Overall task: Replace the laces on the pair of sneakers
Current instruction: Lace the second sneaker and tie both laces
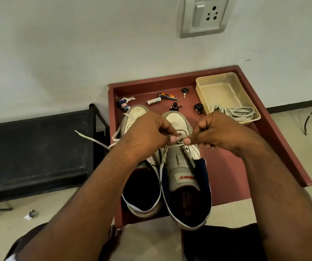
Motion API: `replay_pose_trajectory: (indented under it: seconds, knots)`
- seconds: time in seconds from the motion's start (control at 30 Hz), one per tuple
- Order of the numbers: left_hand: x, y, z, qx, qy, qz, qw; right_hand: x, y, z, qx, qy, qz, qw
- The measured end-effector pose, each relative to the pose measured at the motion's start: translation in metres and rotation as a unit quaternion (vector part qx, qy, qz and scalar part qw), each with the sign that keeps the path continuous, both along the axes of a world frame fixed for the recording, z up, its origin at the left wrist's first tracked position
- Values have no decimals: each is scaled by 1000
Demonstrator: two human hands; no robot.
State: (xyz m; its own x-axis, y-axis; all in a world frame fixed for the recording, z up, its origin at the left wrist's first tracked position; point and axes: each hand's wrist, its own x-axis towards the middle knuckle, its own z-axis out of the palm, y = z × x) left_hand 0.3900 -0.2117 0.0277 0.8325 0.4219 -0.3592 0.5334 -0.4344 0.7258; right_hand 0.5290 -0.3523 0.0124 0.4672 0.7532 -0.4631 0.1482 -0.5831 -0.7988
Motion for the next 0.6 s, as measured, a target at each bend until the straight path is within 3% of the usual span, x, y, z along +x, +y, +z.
replay_pose_trajectory:
  seconds: [0.17,0.3,0.47,0.6]
  knots:
    - [4,-11,-16,74,1,73,995,-16,11,-8,-137,-46,41,989]
    - [8,-22,-20,131,35,55,989,-25,19,-9,-190,-137,67,970]
    - [11,-25,-19,170,89,-11,981,-10,11,-10,-167,-18,-16,986]
    - [13,-33,-16,167,37,2,985,-7,8,-16,-146,45,-78,985]
